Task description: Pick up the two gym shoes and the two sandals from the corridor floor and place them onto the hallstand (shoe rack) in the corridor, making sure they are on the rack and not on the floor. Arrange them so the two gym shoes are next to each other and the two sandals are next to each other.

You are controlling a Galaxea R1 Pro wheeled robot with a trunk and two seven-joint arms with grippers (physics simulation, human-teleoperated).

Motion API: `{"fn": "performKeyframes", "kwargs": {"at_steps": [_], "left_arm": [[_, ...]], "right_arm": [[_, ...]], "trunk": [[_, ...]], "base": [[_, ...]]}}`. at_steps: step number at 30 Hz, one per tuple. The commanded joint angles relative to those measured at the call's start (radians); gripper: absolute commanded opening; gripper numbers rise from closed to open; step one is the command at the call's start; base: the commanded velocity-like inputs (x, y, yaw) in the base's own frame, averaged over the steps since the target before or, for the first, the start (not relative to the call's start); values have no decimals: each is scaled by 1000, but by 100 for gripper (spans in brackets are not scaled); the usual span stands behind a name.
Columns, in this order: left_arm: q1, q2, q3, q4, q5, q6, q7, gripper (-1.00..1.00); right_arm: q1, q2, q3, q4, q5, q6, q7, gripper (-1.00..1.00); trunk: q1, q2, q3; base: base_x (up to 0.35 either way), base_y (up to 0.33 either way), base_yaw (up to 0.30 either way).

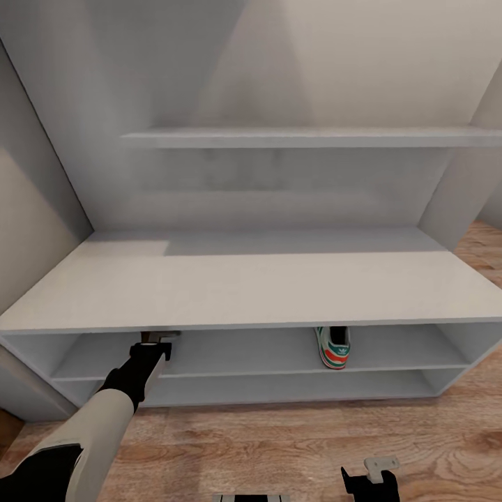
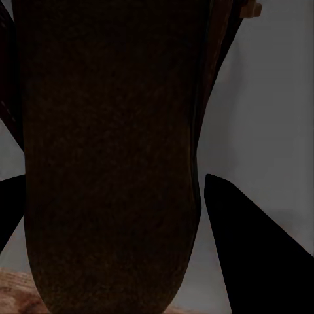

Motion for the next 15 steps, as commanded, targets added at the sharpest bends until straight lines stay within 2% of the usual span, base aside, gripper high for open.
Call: {"fn": "performKeyframes", "kwargs": {"at_steps": [1, 4, 5, 13, 15], "left_arm": [[0, -1, 4, -2, -11, 6, -2, -100], [1, -1, 4, -2, -11, 6, -3, -100], [2, -1, 4, -1, -11, 6, -3, 100], [2, 2, 5, -1, -12, 3, -2, 100], [2, 2, 6, -2, -12, -4, -2, 100]], "right_arm": [[-1, 0, 7, 1, -2, -3, 0, 100], [0, 0, 7, 1, -2, -3, 0, 100], [0, 0, 7, 1, -2, -3, 0, 100], [-1, 0, 7, 2, -2, -2, 0, 100], [-1, 0, 7, 2, -2, -2, 0, 100]], "trunk": [[0, 0, -1], [0, 0, -1], [0, 0, -1], [0, 0, -1], [0, 0, -1]], "base": [[0, 0, 0], [0, 0, 0], [0, 0, 0], [-5, 1, 0], [-207, 21, 0]]}}
